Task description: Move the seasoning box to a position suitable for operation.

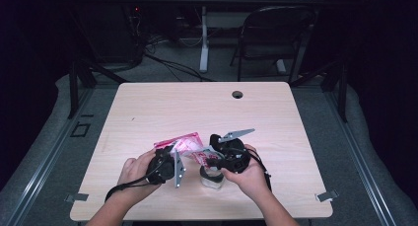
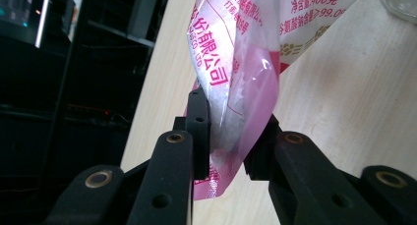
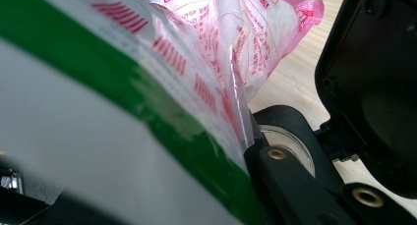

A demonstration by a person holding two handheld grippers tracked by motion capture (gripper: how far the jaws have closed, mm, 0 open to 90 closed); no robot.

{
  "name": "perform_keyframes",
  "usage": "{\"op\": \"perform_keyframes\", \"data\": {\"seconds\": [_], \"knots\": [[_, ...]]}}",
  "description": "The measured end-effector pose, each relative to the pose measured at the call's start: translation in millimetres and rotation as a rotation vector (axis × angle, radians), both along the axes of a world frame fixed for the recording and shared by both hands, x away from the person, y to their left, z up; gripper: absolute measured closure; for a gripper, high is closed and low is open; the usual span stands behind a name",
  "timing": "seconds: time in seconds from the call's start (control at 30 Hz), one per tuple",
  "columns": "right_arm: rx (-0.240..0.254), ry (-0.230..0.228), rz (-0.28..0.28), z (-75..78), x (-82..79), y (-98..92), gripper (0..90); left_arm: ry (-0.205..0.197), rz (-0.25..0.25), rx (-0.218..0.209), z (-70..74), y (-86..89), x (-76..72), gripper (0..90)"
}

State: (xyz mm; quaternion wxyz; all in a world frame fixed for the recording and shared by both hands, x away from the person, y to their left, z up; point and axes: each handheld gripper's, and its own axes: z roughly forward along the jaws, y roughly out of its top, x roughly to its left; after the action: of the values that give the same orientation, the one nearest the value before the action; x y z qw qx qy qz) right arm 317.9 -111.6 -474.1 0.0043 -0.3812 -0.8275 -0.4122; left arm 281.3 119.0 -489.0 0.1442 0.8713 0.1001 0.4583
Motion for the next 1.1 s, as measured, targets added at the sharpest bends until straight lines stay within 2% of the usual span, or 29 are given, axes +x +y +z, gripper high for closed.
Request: {"op": "perform_keyframes", "data": {"seconds": [0.37,0.57,1.1], "knots": [[0.0,0.001,-0.007,0.3,-0.6,-4.0,87.7,-0.036,-0.034,0.007,-1.3,-1.1,1.5,76.9],[-0.001,0.005,-0.013,-1.1,-0.4,-6.5,86.8,-0.069,-0.042,0.056,-4.5,-3.0,0.4,77.0],[0.032,0.007,-0.029,-1.7,-2.4,-11.9,84.0,-0.12,-0.046,0.082,-7.0,-5.1,-0.9,77.1]]}}
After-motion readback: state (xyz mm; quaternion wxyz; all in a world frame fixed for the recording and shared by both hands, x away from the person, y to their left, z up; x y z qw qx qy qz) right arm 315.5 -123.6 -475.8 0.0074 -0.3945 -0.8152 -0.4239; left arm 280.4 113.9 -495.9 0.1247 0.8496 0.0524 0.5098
